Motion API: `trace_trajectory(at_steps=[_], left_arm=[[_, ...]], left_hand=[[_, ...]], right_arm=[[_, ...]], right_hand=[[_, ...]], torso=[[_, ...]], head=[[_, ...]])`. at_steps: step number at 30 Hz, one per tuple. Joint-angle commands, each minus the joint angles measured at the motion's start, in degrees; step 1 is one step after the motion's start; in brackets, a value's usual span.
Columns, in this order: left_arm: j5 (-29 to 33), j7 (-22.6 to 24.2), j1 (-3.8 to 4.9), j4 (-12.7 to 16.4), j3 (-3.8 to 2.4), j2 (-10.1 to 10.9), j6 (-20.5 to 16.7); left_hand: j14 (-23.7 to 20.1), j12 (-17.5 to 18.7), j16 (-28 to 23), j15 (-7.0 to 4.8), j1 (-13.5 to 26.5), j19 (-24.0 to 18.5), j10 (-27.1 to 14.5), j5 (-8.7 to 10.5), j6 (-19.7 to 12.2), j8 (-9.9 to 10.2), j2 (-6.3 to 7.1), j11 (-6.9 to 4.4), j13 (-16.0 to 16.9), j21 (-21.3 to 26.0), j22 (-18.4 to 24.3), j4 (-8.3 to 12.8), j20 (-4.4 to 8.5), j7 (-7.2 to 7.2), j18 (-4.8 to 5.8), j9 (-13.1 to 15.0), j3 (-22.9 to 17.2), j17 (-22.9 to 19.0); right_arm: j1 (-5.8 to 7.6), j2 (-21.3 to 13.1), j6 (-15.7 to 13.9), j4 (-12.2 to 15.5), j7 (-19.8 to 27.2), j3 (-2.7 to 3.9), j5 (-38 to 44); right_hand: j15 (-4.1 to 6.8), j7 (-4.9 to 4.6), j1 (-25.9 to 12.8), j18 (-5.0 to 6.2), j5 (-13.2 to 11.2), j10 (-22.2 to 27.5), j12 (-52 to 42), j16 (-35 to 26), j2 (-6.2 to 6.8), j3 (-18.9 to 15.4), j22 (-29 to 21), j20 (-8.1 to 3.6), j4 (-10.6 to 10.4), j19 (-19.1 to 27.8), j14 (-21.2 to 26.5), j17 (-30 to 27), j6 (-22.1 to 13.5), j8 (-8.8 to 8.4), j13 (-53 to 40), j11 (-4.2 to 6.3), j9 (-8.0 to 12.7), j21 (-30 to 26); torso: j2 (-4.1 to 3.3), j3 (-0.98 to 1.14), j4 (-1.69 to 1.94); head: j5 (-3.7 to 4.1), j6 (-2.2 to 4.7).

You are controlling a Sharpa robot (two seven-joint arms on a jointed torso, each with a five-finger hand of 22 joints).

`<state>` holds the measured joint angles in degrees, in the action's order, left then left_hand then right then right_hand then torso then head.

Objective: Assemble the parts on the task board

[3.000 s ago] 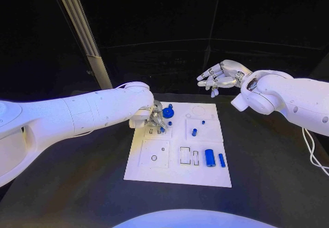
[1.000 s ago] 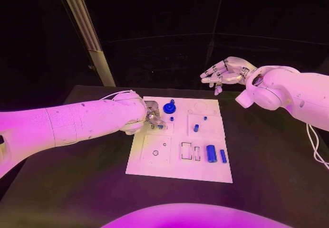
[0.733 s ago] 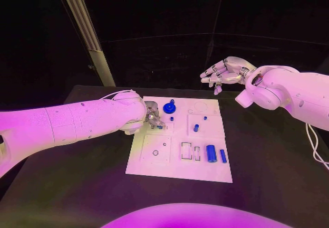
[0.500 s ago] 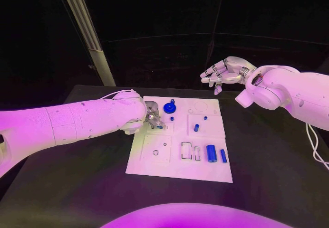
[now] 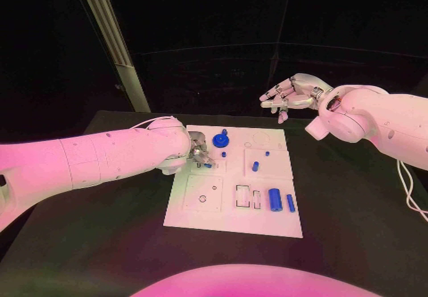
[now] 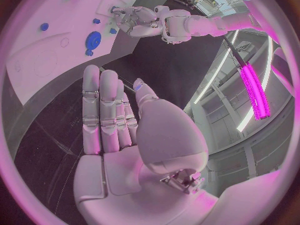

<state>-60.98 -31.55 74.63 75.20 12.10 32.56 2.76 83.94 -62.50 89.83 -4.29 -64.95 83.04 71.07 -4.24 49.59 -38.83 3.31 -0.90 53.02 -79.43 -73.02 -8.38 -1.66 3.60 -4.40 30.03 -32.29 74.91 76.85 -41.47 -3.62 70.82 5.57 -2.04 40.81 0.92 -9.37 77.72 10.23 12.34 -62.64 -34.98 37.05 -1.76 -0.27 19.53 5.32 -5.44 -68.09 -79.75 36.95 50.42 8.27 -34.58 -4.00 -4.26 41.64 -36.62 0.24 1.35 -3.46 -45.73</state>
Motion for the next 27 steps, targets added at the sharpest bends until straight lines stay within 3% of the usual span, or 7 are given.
trace_trajectory(at_steps=[1, 27], left_arm=[[-0.52, -1.25, -0.15, -0.41, 0.16, -0.10, 1.28], [-0.52, -0.74, -0.10, -2.09, 0.12, -0.99, 2.72]], left_hand=[[6.06, -0.18, 0.17, -0.24, 0.60, 0.46, 0.67, -0.41, 0.22, -0.45, -0.41, -0.12, 0.22, -0.27, -0.13, 7.78, -0.11, -0.43, 0.95, 0.09, -8.29, 15.09], [6.06, -2.16, 0.17, -0.86, 8.94, 0.78, 2.48, -0.24, 2.48, -1.33, 0.27, -0.92, 2.29, -0.80, -1.24, 3.41, 0.43, -1.44, 1.11, 0.59, -6.35, 15.09]], right_arm=[[0.12, 0.05, 0.65, -0.09, 0.38, 0.02, -0.12], [0.11, 0.37, 1.10, -0.28, 0.35, 0.02, -0.08]], right_hand=[[-0.41, 0.03, -0.30, 0.28, 0.07, 0.42, 0.21, -0.20, -0.05, -0.09, -0.05, 0.04, -0.27, -0.27, 0.18, -0.05, -0.50, 0.22, 0.07, -0.14, 0.07, -0.36], [-0.44, 0.00, -0.29, 0.28, 0.09, 0.50, 0.22, -0.43, -0.07, -0.13, -0.13, 0.07, -0.32, -0.27, 0.26, -0.14, -0.57, 0.23, 0.07, -0.18, 0.07, -0.49]], torso=[[0.00, -0.01, -0.08], [-0.02, 0.02, 0.00]], head=[[0.10, -0.04], [0.39, -0.39]])
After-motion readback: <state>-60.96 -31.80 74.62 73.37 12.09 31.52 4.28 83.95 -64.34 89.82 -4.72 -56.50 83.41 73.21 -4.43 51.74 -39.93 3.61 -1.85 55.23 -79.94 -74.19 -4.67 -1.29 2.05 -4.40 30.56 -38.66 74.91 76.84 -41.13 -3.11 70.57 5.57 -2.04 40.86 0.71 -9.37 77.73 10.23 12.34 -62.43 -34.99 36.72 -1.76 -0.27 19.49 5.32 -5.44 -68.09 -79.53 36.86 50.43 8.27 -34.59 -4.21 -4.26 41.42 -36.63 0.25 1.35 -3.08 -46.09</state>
